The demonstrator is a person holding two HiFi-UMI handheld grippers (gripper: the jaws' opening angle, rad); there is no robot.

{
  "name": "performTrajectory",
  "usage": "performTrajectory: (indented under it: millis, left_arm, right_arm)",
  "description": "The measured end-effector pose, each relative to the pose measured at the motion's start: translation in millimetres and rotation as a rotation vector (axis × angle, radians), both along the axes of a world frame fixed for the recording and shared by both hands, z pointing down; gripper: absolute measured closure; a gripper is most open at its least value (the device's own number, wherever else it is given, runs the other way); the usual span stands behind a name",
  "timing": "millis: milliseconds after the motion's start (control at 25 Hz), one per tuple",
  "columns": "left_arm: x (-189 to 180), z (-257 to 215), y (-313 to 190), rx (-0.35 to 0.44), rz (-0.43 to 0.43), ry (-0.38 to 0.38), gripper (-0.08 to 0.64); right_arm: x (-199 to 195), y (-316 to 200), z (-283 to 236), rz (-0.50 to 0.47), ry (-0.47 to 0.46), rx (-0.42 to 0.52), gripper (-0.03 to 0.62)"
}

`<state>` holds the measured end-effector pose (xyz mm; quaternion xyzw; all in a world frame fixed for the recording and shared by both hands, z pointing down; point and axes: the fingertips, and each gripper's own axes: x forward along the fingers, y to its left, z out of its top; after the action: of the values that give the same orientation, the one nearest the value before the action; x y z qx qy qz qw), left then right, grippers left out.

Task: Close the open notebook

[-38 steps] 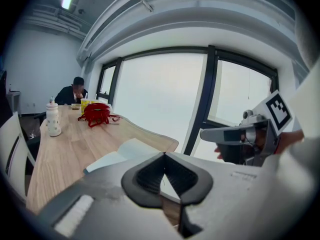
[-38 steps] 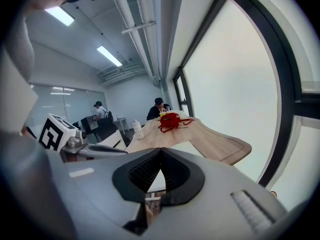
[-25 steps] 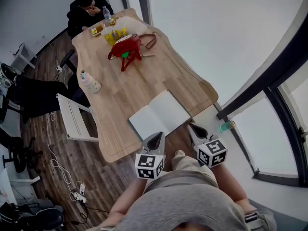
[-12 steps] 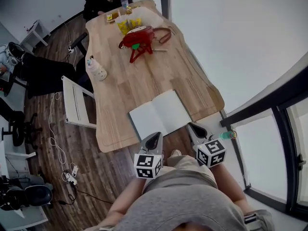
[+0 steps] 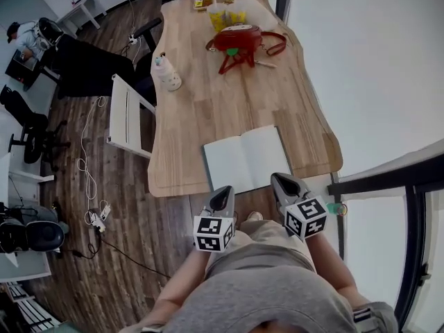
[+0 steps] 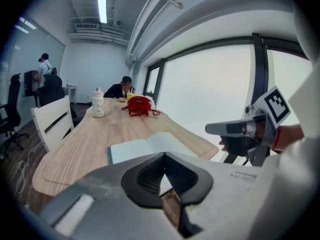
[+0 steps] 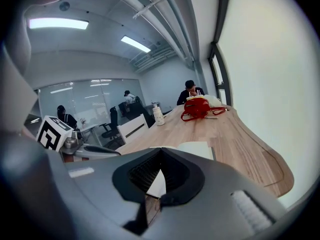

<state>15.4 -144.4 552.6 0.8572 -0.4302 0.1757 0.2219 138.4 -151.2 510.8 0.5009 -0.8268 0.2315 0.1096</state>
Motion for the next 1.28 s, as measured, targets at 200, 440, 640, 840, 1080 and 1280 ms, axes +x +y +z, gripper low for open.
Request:
performTrajectory:
  millis: [200,440,640,840,1080,1280]
  left_arm:
    - [-22,13,-2,-0.031,-0.064,0.040,0.555]
    - [-47,40,0,-0.102,-0.134,0.030,0.555]
    - [-64,72,10,-0.183,-0.180,0.034,0.555]
    - [-69,98,17,-0.253,-0.192,0.068,0.468]
    - [-76,121,21,-0.298,-0.209,0.047,0.460]
    - [-81,130,20,-0.324,-0.248,0.085,0.459]
  right_arm:
    - [-23,-13,6,-0.092,0.004,-0.017,0.594]
    - [-45,-20,12,-0.165,0.007,-0.031,0.594]
    - [-57,-18,17,-0.206,0.016,-0.044,0.594]
    - [-59,-17,20,-0.216,0.023,-0.057,0.592]
    - [-57,-11,25,-0.225,0.034,-0.075,0.594]
    - [-56,-8,30,-0.235,0.042,-0.087,0.593]
